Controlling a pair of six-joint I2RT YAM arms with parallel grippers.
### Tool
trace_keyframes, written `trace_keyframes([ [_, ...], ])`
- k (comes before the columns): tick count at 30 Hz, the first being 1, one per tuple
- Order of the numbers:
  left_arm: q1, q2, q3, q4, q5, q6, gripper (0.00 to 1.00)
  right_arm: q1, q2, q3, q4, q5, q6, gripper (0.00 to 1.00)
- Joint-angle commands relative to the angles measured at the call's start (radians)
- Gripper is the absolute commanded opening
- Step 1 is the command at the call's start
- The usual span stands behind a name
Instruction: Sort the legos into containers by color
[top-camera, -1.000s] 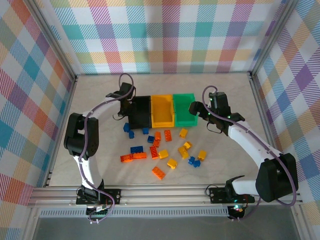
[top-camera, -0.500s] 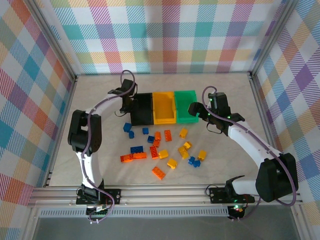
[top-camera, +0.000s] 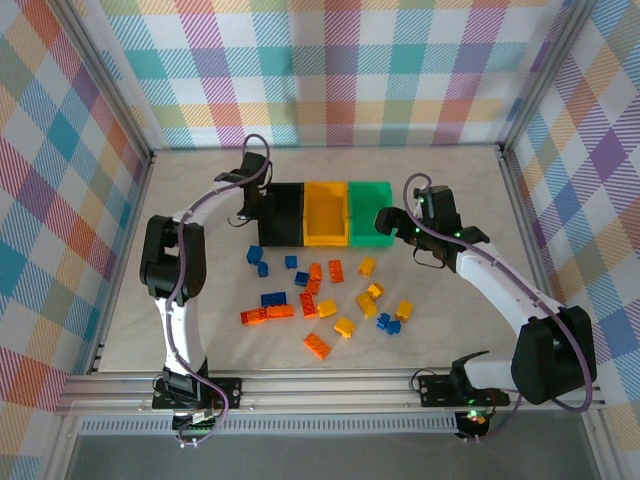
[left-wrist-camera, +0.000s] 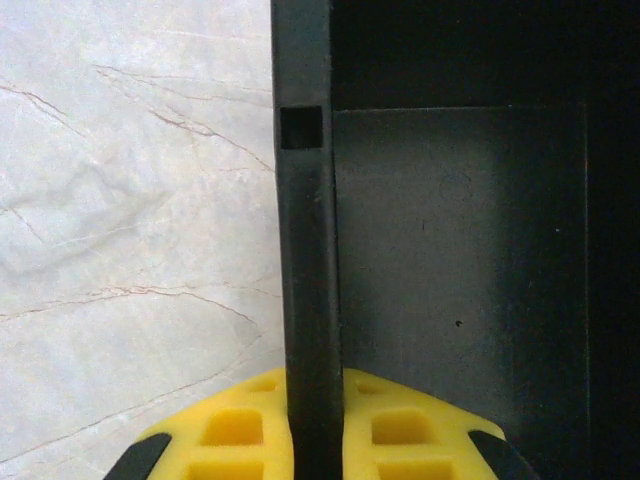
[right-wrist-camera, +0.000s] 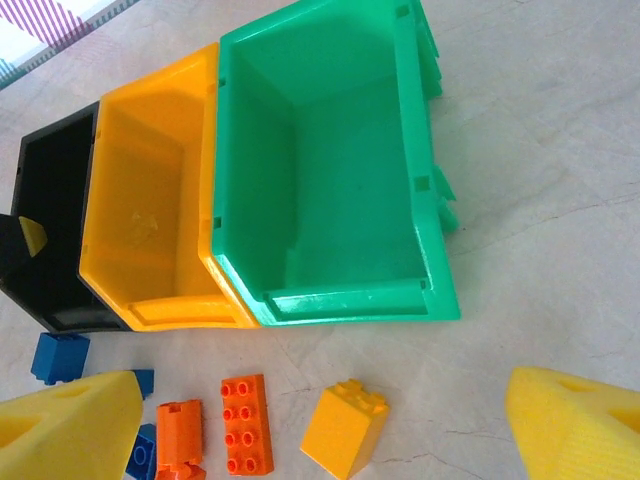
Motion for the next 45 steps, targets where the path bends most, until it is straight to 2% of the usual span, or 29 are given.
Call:
trace_keyframes([
  [1, 0.024, -0.042, -0.036, -0.041, -0.005, 0.028, 0.00, -0.001, -0.001, -0.008, -0.011, -0.017, -0.011, 0.93],
  [11, 0.025, -0.127, -0.163, 0.027, 0.026, -0.038, 0.00, 0.008, 0.011, -0.005, -0.014, -0.006, -0.007, 0.93],
  [15, 0.025, -0.126, -0.161, 0.034, 0.028, -0.051, 0.23, 0.007, 0.011, -0.002, -0.017, -0.008, -0.006, 0.94],
  [22, 0.025, -0.161, -0.116, 0.038, 0.057, -0.109, 0.57, 0.026, 0.015, 0.007, -0.048, -0.012, -0.016, 0.94],
  [23, 0.025, -0.185, -0.119, 0.048, 0.072, -0.132, 0.70, 0.035, 0.021, 0.012, -0.065, -0.012, -0.021, 0.94],
  [25, 0.025, -0.242, -0.135, 0.076, 0.107, -0.180, 0.83, 0.057, 0.041, 0.022, -0.093, -0.014, -0.031, 0.94],
  [26, 0.025, -0.283, -0.153, 0.098, 0.132, -0.212, 0.95, 0.076, 0.056, 0.023, -0.104, -0.015, -0.038, 0.94],
  [27, 0.022, -0.325, -0.179, 0.117, 0.157, -0.249, 1.00, 0.098, 0.075, 0.023, -0.109, -0.011, -0.045, 0.94],
  [30, 0.010, -0.463, -0.296, 0.211, 0.213, -0.351, 1.00, 0.160, 0.158, 0.028, -0.122, 0.017, -0.040, 0.91],
  [36, -0.043, -0.698, -0.580, 0.361, 0.177, -0.468, 1.00, 0.245, 0.313, 0.087, -0.116, 0.141, 0.012, 0.83],
  [41, -0.043, -0.831, -0.787, 0.468, 0.192, -0.564, 1.00, 0.258, 0.422, 0.143, -0.135, 0.203, 0.095, 0.73],
  [45, -0.043, -0.867, -0.849, 0.477, 0.204, -0.598, 1.00, 0.258, 0.469, 0.166, -0.157, 0.232, 0.123, 0.67],
])
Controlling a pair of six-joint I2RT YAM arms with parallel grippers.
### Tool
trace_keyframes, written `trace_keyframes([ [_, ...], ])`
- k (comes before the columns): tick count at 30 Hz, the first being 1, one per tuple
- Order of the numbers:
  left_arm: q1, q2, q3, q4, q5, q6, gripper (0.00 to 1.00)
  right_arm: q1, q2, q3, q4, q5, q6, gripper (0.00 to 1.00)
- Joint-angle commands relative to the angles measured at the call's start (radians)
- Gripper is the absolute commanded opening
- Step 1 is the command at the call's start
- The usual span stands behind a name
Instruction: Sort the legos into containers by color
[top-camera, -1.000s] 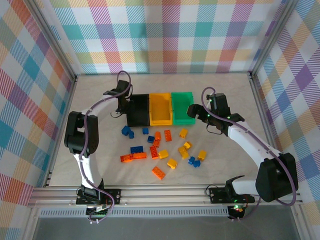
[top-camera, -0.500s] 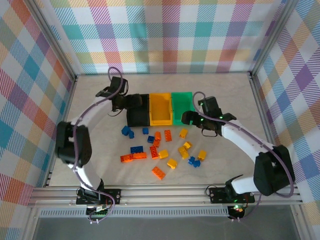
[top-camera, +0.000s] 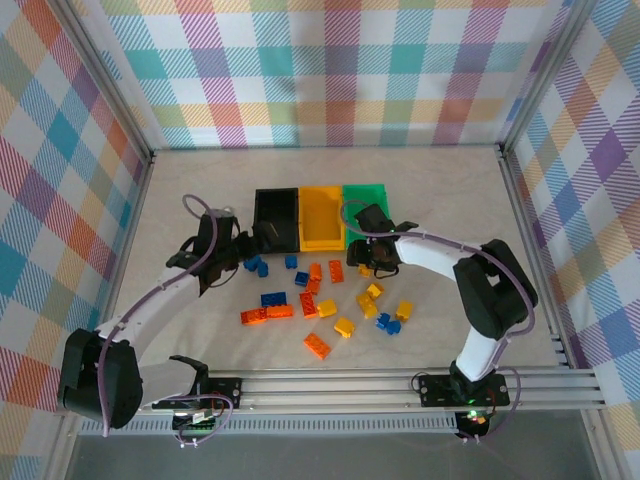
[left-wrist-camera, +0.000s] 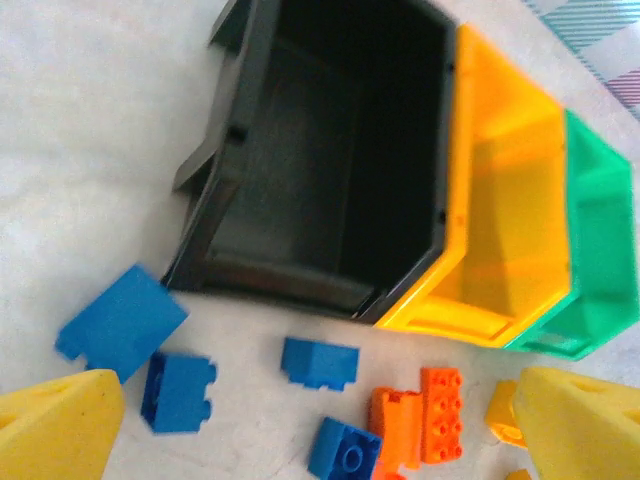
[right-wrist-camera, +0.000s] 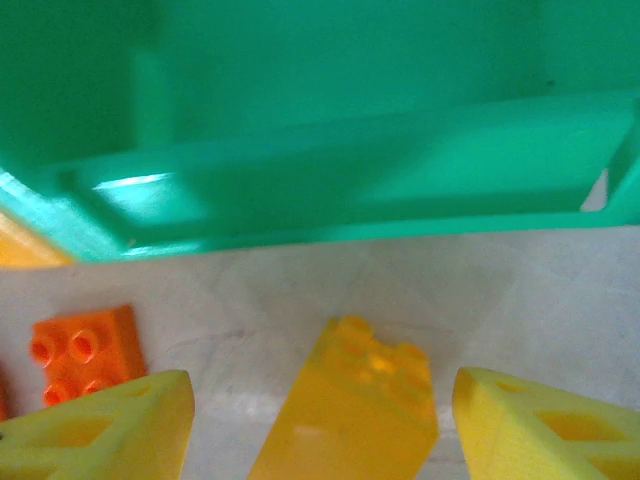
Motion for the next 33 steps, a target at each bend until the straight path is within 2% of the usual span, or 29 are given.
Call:
trace_keyframes([
  [1, -0.002, -0.044, -0.021, 0.073, 0.023, -0.060, 1.00, 0.001, 0.032, 0.035, -0.043, 0.049, 0.048, 0.66],
  [6, -0.001, -0.036, -0.026, 0.062, 0.025, -0.048, 1.00, 0.003, 0.054, 0.051, -0.064, 0.044, 0.048, 0.57],
  [15, -0.001, -0.046, -0.016, 0.028, -0.017, -0.047, 1.00, 0.003, -0.017, 0.041, -0.066, 0.013, 0.016, 0.36],
  [20, -0.001, -0.070, -0.007, -0.035, -0.075, -0.045, 1.00, -0.001, -0.104, 0.129, -0.112, 0.039, -0.063, 0.35],
  [23, 0.004, -0.074, 0.008, -0.121, -0.126, -0.048, 1.00, -0.043, -0.093, 0.219, -0.132, 0.060, -0.102, 0.36],
  [27, 0.014, -0.080, 0.004, -0.159, -0.143, -0.061, 1.00, -0.098, -0.001, 0.349, -0.128, 0.066, -0.131, 0.36],
  [33, 0.038, -0.078, 0.006, -0.209, -0.162, -0.080, 1.00, -0.128, 0.198, 0.563, -0.172, 0.071, -0.158, 0.38],
])
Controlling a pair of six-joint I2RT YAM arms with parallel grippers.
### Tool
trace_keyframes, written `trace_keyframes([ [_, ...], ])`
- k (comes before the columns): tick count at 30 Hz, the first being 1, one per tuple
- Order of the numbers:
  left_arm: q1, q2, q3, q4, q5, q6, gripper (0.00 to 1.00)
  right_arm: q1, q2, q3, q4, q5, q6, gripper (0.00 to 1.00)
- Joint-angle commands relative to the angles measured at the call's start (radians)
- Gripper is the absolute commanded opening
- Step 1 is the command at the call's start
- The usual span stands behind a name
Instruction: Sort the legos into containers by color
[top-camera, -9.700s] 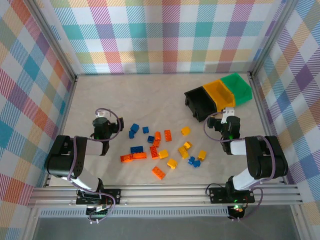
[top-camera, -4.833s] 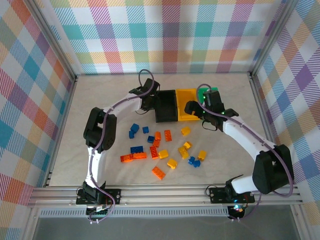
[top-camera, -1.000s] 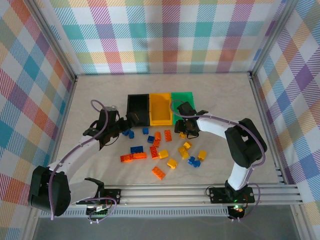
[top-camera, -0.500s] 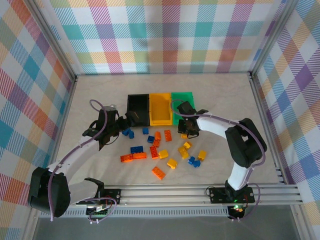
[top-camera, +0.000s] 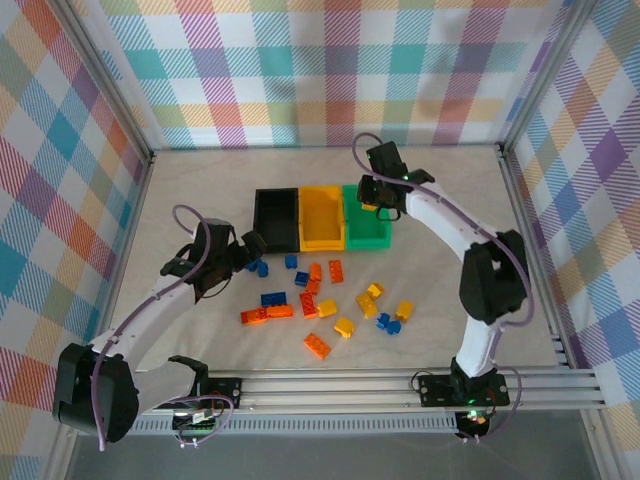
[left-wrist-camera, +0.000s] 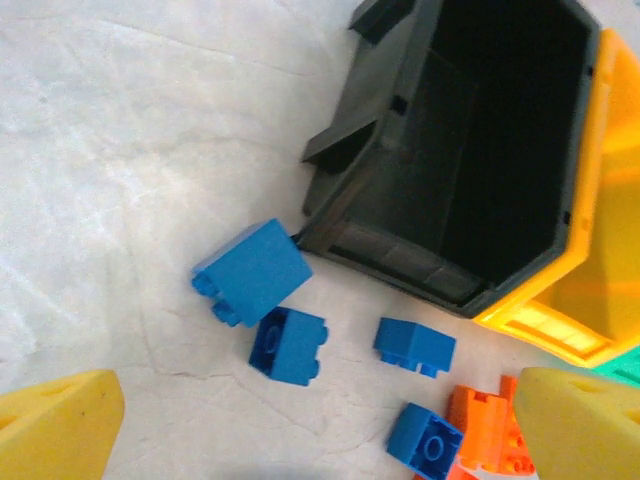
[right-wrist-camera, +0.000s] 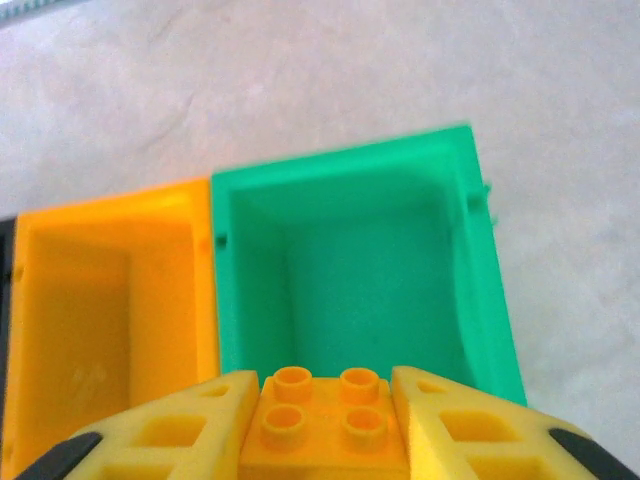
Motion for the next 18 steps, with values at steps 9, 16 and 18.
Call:
trace_keyframes([
  [9, 0.091, 0.052, 0.013, -0.022, 0.032, -0.040, 0.96, -0.008, 0.186, 0.137, -0.067, 0.002, -0.034, 0.54],
  [16, 0.048, 0.171, 0.059, -0.009, 0.095, 0.062, 0.93, -0.009, 0.085, 0.043, 0.002, -0.045, -0.048, 0.75],
  [18, -0.011, 0.202, 0.075, -0.029, 0.052, 0.084, 0.88, -0.009, 0.043, -0.013, 0.032, -0.060, -0.040, 0.75],
])
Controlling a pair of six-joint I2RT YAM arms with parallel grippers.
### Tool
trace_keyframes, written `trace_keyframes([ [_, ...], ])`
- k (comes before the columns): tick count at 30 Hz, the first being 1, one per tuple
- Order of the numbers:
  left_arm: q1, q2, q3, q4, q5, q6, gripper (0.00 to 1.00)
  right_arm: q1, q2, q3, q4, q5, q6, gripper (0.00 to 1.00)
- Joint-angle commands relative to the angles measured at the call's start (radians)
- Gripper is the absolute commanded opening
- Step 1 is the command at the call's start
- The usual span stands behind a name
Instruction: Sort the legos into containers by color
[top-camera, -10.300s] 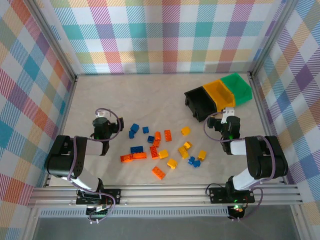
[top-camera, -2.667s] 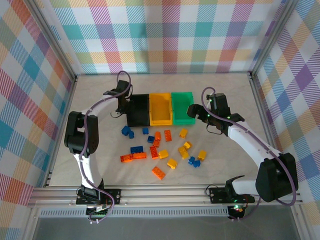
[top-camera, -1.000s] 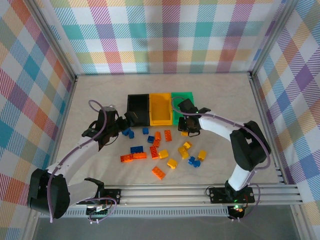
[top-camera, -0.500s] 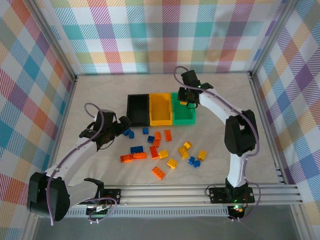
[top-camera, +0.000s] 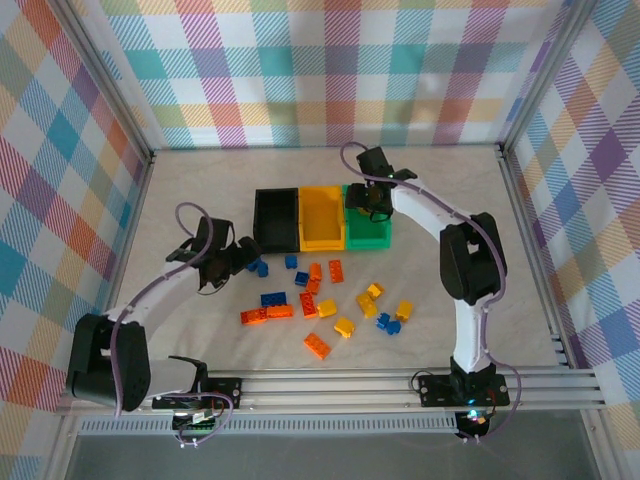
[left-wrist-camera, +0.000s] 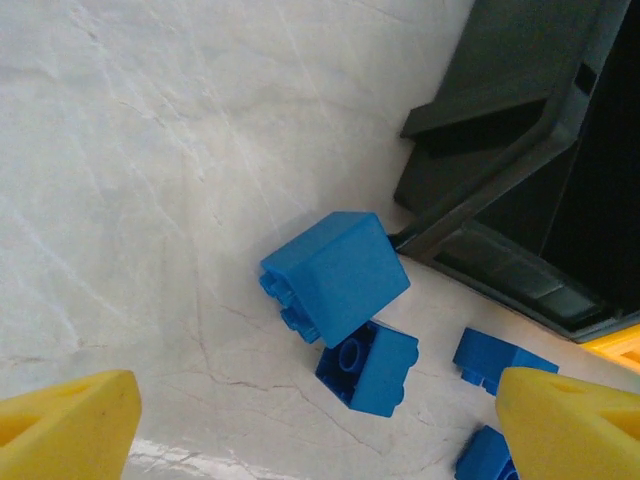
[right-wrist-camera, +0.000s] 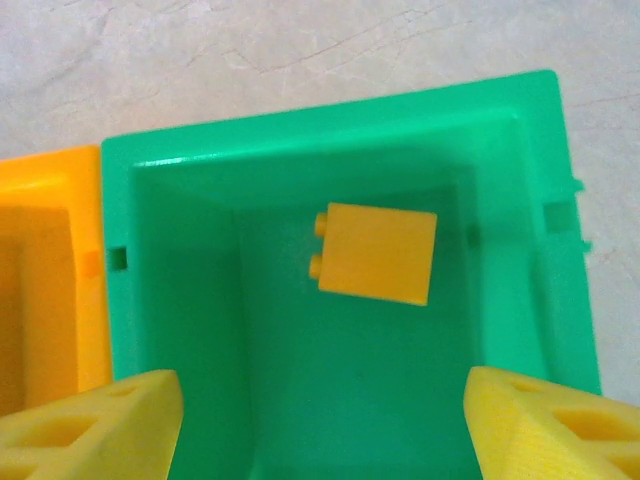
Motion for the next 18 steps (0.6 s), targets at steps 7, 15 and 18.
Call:
trace_keyframes([
  [7, -0.204, 0.123, 0.063, -0.032, -0.136, 0.098, 0.75, -0.002, -0.187, -0.172, 0.091, -0.043, 0.014, 0.75],
  [15, -0.229, 0.212, 0.095, -0.052, -0.281, 0.180, 0.68, -0.002, -0.224, -0.198, 0.095, -0.047, 0.011, 0.74],
  [18, -0.228, 0.218, 0.089, -0.015, -0.297, 0.200, 0.65, -0.002, -0.233, -0.206, 0.100, -0.049, 0.014, 0.73],
])
